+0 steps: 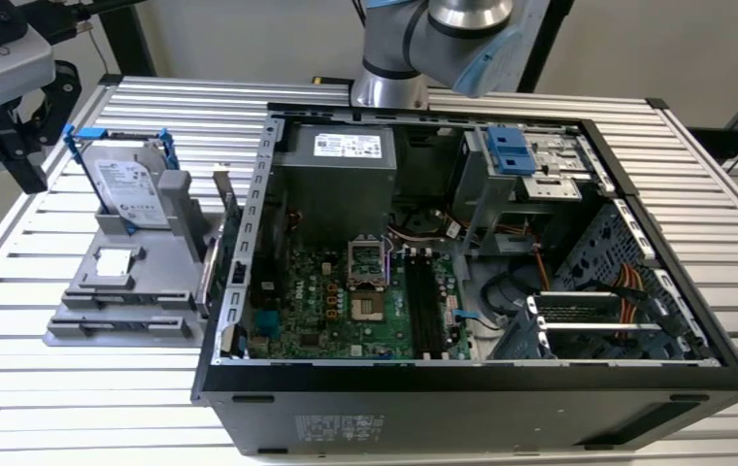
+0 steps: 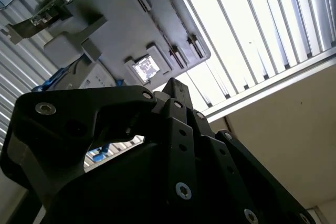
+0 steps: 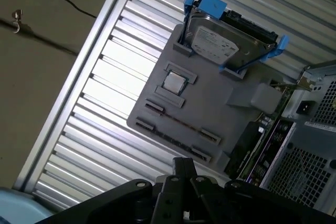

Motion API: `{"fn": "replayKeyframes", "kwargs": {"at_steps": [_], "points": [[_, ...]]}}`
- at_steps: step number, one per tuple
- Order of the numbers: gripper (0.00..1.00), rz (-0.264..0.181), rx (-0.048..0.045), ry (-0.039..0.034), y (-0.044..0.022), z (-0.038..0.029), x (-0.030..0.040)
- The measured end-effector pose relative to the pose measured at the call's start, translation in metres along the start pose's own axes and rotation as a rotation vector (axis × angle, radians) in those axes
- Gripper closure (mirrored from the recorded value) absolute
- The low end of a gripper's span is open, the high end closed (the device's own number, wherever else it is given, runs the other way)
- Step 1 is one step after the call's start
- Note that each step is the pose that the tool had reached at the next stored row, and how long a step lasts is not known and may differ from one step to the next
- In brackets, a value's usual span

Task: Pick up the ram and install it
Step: 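Pick up the ram and move it above insertion slot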

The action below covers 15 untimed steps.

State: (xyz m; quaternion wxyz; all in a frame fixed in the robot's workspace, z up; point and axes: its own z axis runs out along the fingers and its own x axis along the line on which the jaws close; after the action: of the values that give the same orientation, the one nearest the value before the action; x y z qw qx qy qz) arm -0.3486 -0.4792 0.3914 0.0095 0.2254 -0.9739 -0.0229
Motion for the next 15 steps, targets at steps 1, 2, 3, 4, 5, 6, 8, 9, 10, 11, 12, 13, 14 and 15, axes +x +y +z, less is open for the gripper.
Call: {"fn": "replayKeyframes", "kwargs": {"at_steps": [1, 2, 3, 4, 5, 6, 8, 9, 10, 11, 12, 13, 14, 15], "points": [[1.00, -0.001, 0.0000, 0.0000, 0.0000, 0.0000, 0.0000], [1.00, -0.002, 0.0000, 0.0001, 0.0000, 0.0000, 0.0000], [1.00, -0.004, 0.0000, 0.0001, 0.0000, 0.0000, 0.0000], [1.00, -0.006, 0.0000, 0.0003, 0.0000, 0.0000, 0.0000], [1.00, -0.008, 0.0001, 0.0003, 0.0000, 0.0000, 0.0000], [1.00, -0.010, 0.0001, 0.0004, 0.0000, 0.0000, 0.0000], [1.00, -0.015, 0.0001, 0.0007, 0.0000, 0.0000, 0.0000], [1.00, -0.017, 0.0001, 0.0008, 0.0000, 0.0000, 0.0000], [1.00, -0.020, 0.0002, 0.0010, 0.0000, 0.0000, 0.0000], [1.00, -0.023, 0.0002, 0.0011, 0.0000, 0.0000, 0.0000], [1.00, -0.027, 0.0002, 0.0012, 0.0000, 0.0000, 0.0000], [1.00, -0.030, 0.0002, 0.0014, 0.0000, 0.0000, 0.0000], [1.00, -0.034, 0.0003, 0.0016, 0.0000, 0.0000, 0.0000], [1.00, -0.038, 0.0003, 0.0018, 0.0000, 0.0000, 0.0000]]}}
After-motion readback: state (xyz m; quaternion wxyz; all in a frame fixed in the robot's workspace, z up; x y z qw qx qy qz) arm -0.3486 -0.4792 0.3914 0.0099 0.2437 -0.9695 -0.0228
